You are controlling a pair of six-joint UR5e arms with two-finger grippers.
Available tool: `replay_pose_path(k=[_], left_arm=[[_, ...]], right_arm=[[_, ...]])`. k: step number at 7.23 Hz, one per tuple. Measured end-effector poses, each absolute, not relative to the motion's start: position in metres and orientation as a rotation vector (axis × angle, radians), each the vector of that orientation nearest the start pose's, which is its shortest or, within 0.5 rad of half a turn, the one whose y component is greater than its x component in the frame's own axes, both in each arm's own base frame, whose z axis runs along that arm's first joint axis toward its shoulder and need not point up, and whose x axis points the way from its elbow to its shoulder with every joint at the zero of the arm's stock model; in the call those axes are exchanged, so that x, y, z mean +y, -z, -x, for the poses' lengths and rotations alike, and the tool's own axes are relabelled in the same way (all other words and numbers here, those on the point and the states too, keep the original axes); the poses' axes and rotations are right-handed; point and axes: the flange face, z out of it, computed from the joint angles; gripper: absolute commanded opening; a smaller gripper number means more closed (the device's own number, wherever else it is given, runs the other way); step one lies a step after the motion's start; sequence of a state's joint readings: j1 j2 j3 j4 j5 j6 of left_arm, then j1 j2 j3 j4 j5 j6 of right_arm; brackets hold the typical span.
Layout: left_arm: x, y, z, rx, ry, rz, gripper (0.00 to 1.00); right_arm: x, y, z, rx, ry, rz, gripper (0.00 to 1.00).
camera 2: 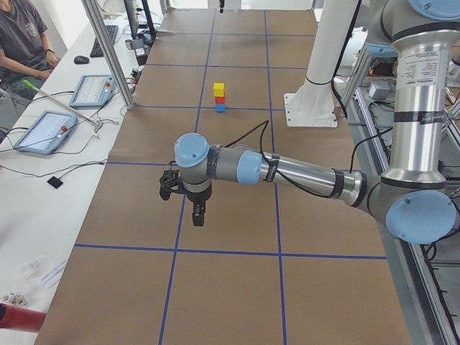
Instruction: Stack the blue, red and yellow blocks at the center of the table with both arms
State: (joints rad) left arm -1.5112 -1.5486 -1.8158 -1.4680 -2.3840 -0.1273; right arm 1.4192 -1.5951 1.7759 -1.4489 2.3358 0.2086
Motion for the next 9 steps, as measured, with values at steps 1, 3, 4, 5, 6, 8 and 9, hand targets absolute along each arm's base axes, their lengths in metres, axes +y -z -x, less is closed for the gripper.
replay_pose_path(k=[1, 3, 4, 5, 6, 8, 9], left_arm=[[-0.4854, -0.5528, 0.0316, 0.820, 0.014, -0.042, 1.00], [-0.4887, -0.5500, 0.0312, 0.819, 0.015, -0.045, 1.00], [-0.4888, -0.5494, 0.0312, 0.819, 0.015, -0.046, 1.00], [-0.4885, -0.5490, 0.0313, 0.819, 0.015, -0.046, 1.00], [-0.4879, -0.5495, 0.0316, 0.819, 0.016, -0.046, 1.00], [-0.4873, -0.5495, 0.0319, 0.818, 0.017, -0.046, 1.00], [-0.4874, -0.5474, 0.0320, 0.818, 0.015, -0.050, 1.00]], right_arm=[[-0.4959, -0.5568, 0.0106, -0.796, 0.061, -0.146, 1.00], [-0.4969, -0.5569, 0.0102, -0.787, 0.061, -0.150, 1.00], [-0.4974, -0.5564, 0.0101, -0.786, 0.062, -0.152, 1.00], [-0.4976, -0.5561, 0.0101, -0.786, 0.063, -0.153, 1.00], [-0.4977, -0.5557, 0.0105, -0.786, 0.065, -0.154, 1.00], [-0.4977, -0.5554, 0.0109, -0.788, 0.066, -0.154, 1.00], [-0.4977, -0.5553, 0.0110, -0.788, 0.065, -0.153, 1.00]])
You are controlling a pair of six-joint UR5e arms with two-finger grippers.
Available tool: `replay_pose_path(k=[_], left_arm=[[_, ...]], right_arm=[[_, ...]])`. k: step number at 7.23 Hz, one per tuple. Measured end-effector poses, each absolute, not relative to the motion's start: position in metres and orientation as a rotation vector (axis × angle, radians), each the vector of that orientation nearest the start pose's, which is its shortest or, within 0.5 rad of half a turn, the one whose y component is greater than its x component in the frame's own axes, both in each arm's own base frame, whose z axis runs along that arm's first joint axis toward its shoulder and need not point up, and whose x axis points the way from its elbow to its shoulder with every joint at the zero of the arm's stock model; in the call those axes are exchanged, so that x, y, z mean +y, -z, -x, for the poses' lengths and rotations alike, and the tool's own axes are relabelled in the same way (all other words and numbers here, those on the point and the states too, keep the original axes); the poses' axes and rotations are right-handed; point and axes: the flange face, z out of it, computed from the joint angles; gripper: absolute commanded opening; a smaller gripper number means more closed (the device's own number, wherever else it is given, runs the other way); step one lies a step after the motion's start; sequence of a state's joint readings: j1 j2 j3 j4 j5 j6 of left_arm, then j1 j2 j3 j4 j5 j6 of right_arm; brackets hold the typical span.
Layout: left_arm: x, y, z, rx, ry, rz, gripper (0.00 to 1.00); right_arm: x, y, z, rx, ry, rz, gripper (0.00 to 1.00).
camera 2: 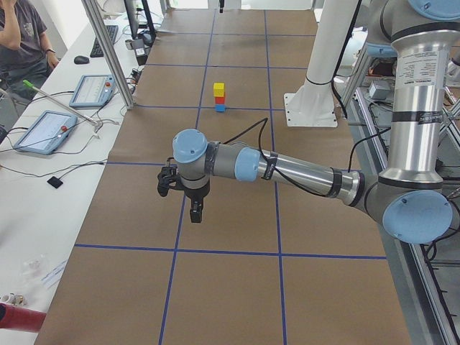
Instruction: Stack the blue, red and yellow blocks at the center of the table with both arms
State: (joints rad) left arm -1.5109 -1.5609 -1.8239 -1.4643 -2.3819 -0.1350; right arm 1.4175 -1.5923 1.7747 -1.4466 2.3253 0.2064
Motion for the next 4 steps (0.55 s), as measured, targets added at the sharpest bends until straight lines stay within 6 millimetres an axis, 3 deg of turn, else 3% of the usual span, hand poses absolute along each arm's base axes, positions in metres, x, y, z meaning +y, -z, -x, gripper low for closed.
replay_pose_path(k=[4], left_arm=[[-0.4862, -0.5403, 0.0321, 0.820, 0.010, -0.063, 1.00]], right_arm=[[-0.4975, -0.5543, 0.0113, -0.792, 0.066, -0.154, 1.00]])
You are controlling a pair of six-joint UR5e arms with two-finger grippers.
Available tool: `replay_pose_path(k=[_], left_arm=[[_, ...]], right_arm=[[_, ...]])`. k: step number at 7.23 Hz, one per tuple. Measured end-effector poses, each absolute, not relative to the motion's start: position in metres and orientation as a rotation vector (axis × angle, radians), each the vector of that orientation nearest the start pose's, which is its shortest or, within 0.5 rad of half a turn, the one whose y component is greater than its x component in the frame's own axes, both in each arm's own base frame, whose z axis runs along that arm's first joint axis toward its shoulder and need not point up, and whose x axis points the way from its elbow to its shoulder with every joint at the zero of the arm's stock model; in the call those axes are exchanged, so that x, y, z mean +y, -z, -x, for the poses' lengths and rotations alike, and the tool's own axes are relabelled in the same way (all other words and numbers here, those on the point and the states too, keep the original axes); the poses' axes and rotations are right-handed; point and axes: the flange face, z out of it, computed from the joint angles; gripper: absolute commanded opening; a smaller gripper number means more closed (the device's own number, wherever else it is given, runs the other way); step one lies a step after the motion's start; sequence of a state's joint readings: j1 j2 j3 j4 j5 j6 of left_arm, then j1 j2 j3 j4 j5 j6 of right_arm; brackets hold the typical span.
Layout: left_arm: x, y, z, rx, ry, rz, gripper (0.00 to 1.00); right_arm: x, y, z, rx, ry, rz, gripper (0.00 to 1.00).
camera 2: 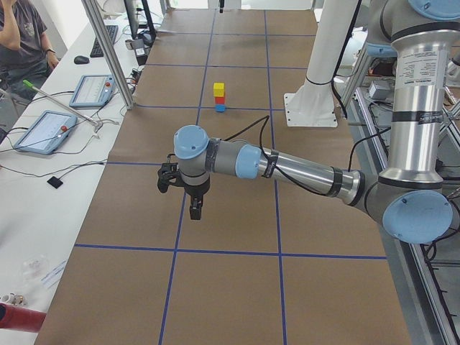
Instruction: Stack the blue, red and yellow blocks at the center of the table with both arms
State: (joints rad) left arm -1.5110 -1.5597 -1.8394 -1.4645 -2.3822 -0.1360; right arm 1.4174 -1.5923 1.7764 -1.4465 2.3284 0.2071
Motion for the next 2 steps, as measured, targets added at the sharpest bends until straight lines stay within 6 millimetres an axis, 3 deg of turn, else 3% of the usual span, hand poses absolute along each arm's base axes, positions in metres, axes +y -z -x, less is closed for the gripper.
replay_pose_path(k=[2], left_arm=[[-0.4857, -0.5398, 0.0321, 0.820, 0.010, -0.064, 1.00]], right_arm=[[-0.4975, -0.5547, 0.0135, -0.792, 0.069, -0.151, 1.00]])
